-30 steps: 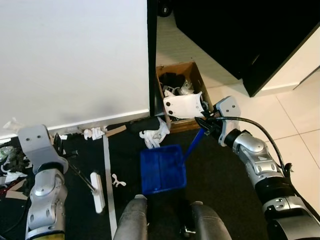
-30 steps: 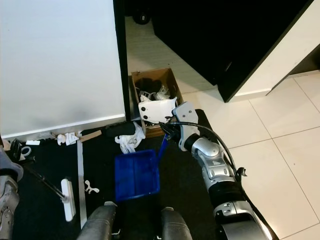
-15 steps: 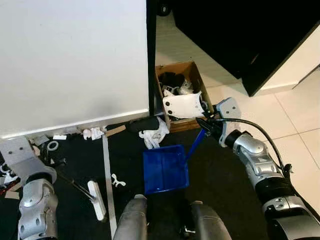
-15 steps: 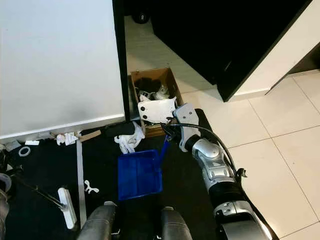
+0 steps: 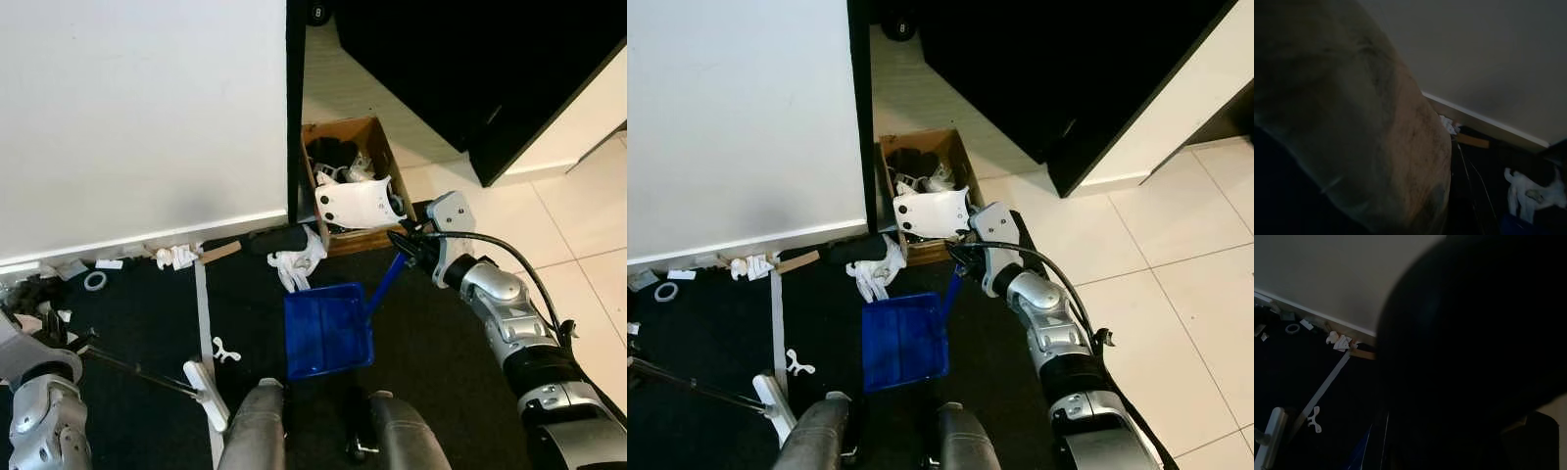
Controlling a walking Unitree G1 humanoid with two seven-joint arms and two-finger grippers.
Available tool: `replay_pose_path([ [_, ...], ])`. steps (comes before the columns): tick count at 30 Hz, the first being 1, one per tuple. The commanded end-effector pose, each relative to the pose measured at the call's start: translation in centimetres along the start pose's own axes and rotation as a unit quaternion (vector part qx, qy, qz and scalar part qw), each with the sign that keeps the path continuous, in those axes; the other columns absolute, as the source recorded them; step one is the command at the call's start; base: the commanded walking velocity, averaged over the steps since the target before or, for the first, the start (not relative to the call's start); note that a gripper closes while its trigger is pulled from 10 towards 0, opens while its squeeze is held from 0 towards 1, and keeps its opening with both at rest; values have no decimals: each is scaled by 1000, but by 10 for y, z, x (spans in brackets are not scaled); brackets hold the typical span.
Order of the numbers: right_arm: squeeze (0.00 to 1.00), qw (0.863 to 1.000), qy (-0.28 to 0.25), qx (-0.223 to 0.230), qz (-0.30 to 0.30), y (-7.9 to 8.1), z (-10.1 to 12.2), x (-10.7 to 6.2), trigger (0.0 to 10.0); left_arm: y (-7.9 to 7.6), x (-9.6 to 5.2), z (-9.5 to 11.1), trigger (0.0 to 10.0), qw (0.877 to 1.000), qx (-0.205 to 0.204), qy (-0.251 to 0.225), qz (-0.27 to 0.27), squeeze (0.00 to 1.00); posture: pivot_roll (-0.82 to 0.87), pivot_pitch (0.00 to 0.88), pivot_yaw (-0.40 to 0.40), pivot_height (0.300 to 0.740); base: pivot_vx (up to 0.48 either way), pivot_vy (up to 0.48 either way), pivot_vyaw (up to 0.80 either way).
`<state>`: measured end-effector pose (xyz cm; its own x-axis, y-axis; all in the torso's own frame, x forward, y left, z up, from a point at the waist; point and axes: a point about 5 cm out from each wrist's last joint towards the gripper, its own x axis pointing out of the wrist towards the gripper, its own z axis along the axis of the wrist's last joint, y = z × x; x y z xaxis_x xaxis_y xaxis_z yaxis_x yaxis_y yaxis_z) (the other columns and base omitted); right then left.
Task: Sweep floor
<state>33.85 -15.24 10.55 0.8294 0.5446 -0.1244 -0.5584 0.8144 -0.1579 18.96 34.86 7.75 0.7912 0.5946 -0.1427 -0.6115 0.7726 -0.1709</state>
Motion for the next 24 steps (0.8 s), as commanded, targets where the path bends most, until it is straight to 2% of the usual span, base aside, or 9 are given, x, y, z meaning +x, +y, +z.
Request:
replay_pose_path([
  [1,0,1000,-5,2,-9,-5,-1,-3,10000,15,-5,-8,10000,999,18,8,29,0,58,255,-69,740,0,0,0],
  [10,0,1000,-5,2,-11,-5,-3,-5,10000,23,-6,-15,10000,996,61,11,63,0,49,251,-66,740,0,0,0],
  [16,0,1000,-4,2,-13,-7,-4,-7,10000,29,-5,-8,10000,992,85,-10,92,0,48,249,-62,740,0,0,0],
  [24,0,1000,-7,3,-19,-7,-4,-7,10000,37,-5,-7,10000,985,117,-8,126,0,41,241,-44,740,0,0,0],
])
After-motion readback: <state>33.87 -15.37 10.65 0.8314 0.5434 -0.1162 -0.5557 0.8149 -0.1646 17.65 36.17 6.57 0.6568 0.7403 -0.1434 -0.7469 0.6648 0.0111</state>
